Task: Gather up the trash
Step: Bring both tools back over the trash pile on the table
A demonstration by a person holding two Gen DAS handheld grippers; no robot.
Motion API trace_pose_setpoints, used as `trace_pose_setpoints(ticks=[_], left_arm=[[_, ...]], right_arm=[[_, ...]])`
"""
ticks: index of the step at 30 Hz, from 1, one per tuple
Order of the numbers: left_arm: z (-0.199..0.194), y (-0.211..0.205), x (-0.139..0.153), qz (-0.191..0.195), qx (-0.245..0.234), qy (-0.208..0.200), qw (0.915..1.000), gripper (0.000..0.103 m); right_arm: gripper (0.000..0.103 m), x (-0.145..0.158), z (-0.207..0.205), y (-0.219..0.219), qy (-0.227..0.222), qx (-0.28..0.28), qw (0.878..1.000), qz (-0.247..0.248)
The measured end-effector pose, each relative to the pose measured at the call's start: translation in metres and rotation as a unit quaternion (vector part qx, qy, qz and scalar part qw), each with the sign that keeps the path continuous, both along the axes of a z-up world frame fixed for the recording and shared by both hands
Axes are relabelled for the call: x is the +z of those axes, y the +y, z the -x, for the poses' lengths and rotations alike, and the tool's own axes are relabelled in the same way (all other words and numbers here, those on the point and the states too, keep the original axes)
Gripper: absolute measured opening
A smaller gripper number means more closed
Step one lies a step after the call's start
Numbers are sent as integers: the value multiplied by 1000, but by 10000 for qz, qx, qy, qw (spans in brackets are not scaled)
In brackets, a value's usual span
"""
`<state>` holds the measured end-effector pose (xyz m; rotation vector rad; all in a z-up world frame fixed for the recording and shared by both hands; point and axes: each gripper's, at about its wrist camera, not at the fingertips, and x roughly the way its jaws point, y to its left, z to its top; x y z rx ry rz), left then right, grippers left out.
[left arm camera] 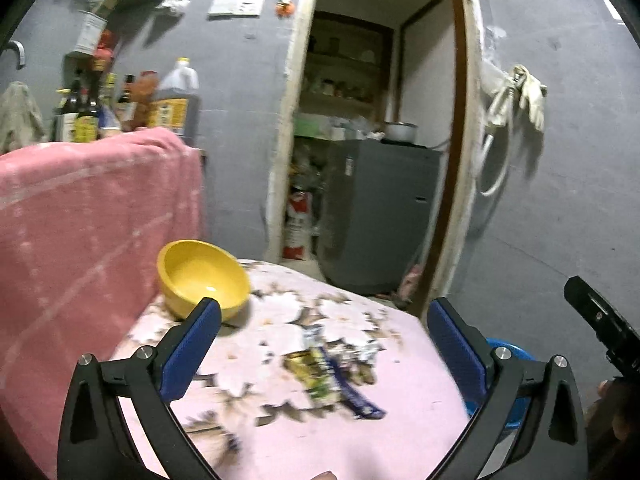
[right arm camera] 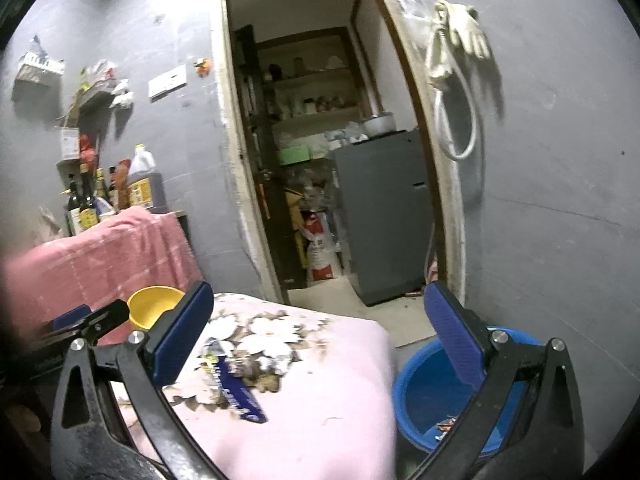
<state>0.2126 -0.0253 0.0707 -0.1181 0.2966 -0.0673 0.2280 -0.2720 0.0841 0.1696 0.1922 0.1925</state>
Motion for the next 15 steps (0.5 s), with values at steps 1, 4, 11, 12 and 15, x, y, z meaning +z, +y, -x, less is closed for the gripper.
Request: trace_pose_setpoints(ticks=[1,4,11,12,15], left_arm=[[2,5,-1,-5,53,-16,10000,101],[13,21,-4,-20,243,-72,9997,101],[30,45,-15,-130,557,-100,9983,101],[31,47,-17,-122,578,-92,9982,101],[33,54,-23,-81,650,-56,9978,101]], right_arm=[[103,0,2,5,-22,33,10000,13],[103,-1,8,22,-98,147,9998,77],[103,-7,17,47,-219,375,9988,227],[103,-7,17,50,-224,404,9986,253],[103,-10,18,61,-207,500,9979,348]])
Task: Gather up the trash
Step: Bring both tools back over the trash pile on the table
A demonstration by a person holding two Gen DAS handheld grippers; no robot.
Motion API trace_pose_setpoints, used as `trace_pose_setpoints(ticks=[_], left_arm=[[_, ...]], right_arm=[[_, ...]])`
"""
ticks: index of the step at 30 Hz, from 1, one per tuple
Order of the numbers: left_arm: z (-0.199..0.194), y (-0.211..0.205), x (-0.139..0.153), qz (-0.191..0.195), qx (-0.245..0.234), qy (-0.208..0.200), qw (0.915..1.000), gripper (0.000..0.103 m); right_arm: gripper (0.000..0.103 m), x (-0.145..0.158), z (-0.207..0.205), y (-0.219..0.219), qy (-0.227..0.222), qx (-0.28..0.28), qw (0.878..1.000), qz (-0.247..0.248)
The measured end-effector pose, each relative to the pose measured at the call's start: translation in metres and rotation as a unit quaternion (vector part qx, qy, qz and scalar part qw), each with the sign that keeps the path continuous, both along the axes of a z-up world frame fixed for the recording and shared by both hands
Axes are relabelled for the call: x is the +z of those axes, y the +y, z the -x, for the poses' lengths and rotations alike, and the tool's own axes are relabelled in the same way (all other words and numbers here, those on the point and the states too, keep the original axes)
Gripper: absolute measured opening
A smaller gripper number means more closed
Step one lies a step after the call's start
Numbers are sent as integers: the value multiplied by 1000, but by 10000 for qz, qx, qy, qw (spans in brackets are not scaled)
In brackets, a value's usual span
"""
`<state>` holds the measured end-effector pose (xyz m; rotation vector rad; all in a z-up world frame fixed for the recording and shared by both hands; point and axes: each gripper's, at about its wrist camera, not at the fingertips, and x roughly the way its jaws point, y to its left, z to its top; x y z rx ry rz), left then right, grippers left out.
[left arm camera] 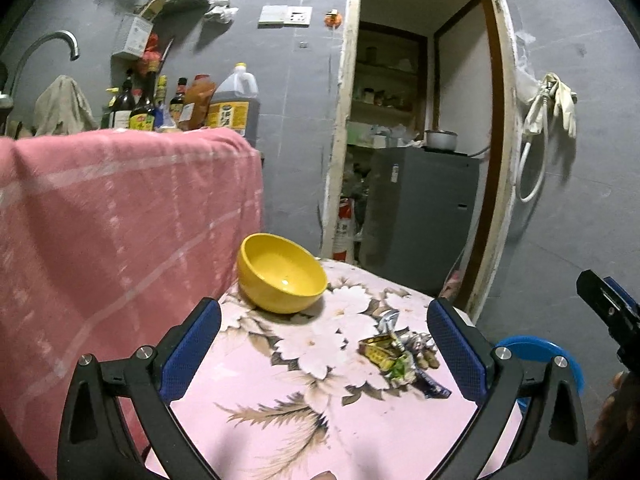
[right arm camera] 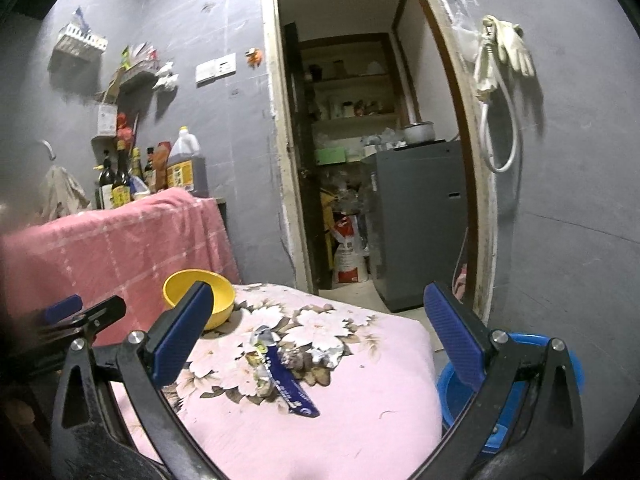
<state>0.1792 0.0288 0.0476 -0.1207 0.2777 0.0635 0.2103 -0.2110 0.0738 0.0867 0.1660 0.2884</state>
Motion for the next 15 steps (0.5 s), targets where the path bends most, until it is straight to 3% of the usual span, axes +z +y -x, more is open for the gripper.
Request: trace_pose_setpoints(ticks=[9,15], left_arm=[[-2,7,-13,-95,99,87,9999,101],[-18,7,-22,-112,-32,404,9991,101]], right_arm=[[103,-17,-8,19,190,261,9993,188],[103,-36,-28,26,576,316,9971,397]])
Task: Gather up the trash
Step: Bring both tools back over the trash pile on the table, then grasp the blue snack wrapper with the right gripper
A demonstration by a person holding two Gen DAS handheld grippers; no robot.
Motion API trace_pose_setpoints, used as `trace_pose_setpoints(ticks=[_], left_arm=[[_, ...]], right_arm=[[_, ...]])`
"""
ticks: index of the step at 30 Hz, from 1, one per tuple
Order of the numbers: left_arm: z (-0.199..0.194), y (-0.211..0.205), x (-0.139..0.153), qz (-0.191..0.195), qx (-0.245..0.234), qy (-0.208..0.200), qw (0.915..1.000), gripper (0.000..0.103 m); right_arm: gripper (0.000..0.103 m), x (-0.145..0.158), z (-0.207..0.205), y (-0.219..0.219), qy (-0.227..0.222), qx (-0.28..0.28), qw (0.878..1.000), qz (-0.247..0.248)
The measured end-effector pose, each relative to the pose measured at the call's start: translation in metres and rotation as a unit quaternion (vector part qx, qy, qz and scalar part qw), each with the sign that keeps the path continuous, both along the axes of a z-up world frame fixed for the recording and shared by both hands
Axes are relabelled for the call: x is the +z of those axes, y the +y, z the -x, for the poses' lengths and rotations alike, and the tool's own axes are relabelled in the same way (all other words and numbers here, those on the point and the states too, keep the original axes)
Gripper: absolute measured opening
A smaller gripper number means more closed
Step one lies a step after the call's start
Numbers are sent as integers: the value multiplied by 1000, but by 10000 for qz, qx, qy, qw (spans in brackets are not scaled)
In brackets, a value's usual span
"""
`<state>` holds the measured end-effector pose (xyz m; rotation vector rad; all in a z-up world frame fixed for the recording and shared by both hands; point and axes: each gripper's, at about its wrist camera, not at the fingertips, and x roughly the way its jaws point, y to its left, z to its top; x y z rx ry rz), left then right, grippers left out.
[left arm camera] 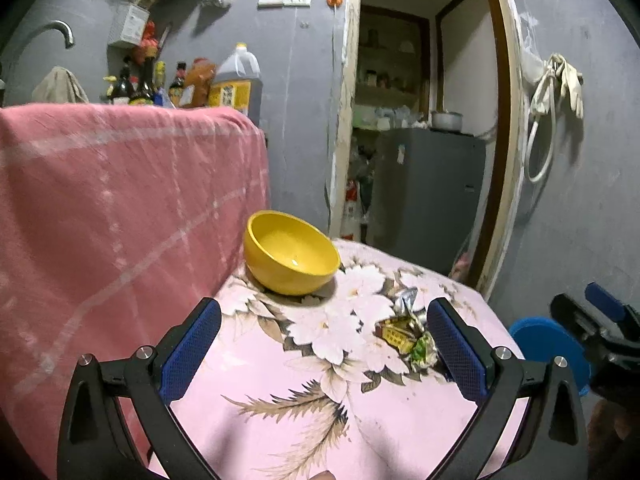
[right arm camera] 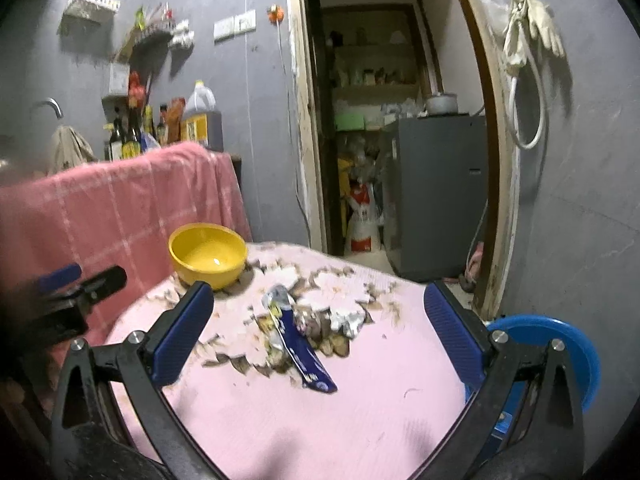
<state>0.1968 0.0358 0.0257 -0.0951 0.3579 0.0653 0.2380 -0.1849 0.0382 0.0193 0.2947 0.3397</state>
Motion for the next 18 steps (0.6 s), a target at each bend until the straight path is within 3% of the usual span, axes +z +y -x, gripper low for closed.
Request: trace_pose_setpoints(ticks=[8,18], left_arm=[[-30,-4,-21,51,-201,660,9976,101],[-58,-5,-45,154,-265,1373,9901,98]], right_arm=[[103,-29,-32,-4,644,39,9977,195],[103,-63,-79,3,1649,530,9840,409]])
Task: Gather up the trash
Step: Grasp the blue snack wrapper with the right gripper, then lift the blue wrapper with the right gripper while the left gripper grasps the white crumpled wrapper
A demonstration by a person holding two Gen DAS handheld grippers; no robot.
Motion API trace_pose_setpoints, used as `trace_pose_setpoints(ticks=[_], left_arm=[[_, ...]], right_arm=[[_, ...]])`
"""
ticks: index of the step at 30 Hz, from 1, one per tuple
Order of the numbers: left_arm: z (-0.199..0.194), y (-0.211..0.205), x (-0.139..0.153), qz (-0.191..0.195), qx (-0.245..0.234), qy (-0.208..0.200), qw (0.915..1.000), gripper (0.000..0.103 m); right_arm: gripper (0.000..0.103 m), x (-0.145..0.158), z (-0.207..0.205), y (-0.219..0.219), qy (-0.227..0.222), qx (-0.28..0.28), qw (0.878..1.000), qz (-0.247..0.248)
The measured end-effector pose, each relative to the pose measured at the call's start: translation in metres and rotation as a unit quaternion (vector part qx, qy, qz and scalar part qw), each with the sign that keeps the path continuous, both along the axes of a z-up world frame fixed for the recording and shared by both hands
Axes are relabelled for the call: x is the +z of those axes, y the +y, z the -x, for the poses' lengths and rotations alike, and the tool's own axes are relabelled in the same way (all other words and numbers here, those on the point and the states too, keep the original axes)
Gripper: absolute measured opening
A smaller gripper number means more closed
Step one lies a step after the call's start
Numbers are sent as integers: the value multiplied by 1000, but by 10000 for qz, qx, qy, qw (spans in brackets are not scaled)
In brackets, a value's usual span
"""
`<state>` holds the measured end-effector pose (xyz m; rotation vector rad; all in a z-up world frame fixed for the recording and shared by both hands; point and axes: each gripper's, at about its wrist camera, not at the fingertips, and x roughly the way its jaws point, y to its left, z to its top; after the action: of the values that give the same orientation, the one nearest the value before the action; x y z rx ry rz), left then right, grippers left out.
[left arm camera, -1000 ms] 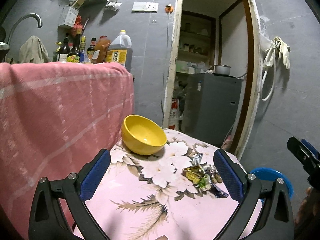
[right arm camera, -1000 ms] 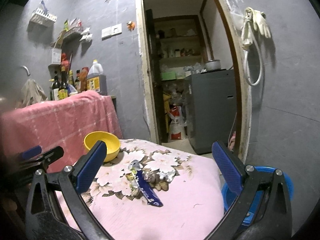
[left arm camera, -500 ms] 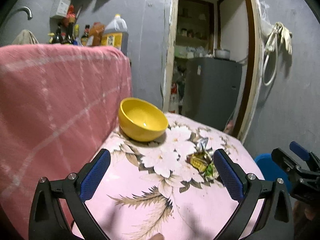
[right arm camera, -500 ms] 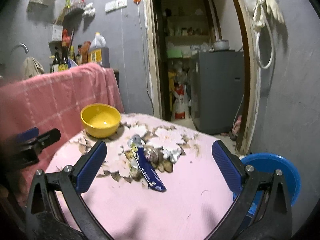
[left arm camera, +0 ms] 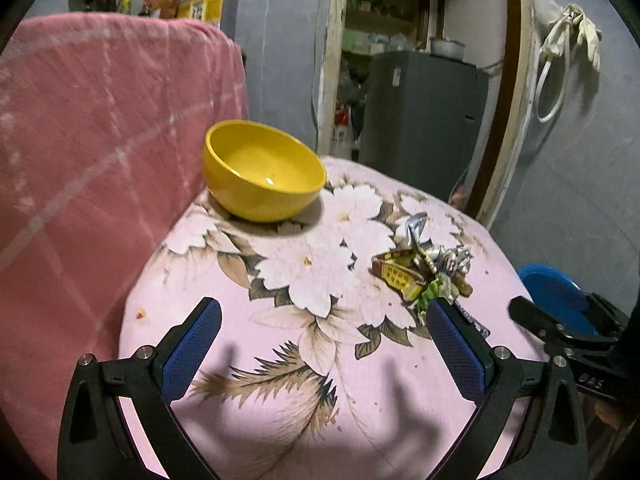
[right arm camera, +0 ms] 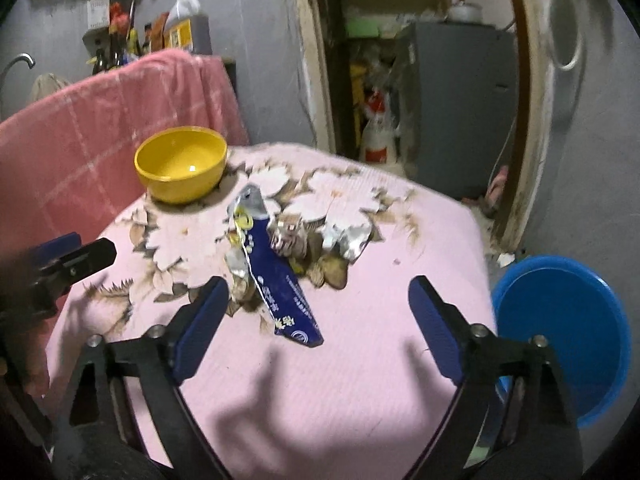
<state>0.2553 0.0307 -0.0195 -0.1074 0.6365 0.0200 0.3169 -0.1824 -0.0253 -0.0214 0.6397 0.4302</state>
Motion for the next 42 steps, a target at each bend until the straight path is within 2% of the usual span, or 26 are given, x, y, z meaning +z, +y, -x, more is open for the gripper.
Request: trace_pose_setpoints(ticks=[4,10,12,16,19,20,23,27,34,42], left_arm=[[-8,1,-7,36,12,228,9997,94],[-15,-4,-16,-18,-64,456,9989,86],[-17,-6,-18,-32,-109,512,9986,86],[-21,-11,-22,-22,-246,599,9979,86],[-25,-16,-24,52,-403,672,9969,86],[-27,-18,-24,98,-487,717,9962,86],[-33,-25,-28,245,-720,875,9932,76],[-44,-33,-34,341,-900,1057,9897,71],[-63,-51,-35,430,-1193,1151,9852,68],[-82,-62,-43,648,-1289,1308,9809,51]], right_arm=[[101,-19,-19,13,592,393,9973,195],[90,-37,-33,28,955,617,9925,444],[83,-41,-38,31,1043,652,9914,451],[55,-44,-42,29,1114,681,9908,350],[47,-44,-41,23,1092,699,9914,197],[45,-43,-39,21,1053,707,9918,148],[43,-41,-34,15,951,663,9932,93],[40,-40,-26,3,868,516,9949,-71],[38,-39,-9,-22,819,197,9959,-333],[38,-40,4,-40,874,-76,9945,-564]])
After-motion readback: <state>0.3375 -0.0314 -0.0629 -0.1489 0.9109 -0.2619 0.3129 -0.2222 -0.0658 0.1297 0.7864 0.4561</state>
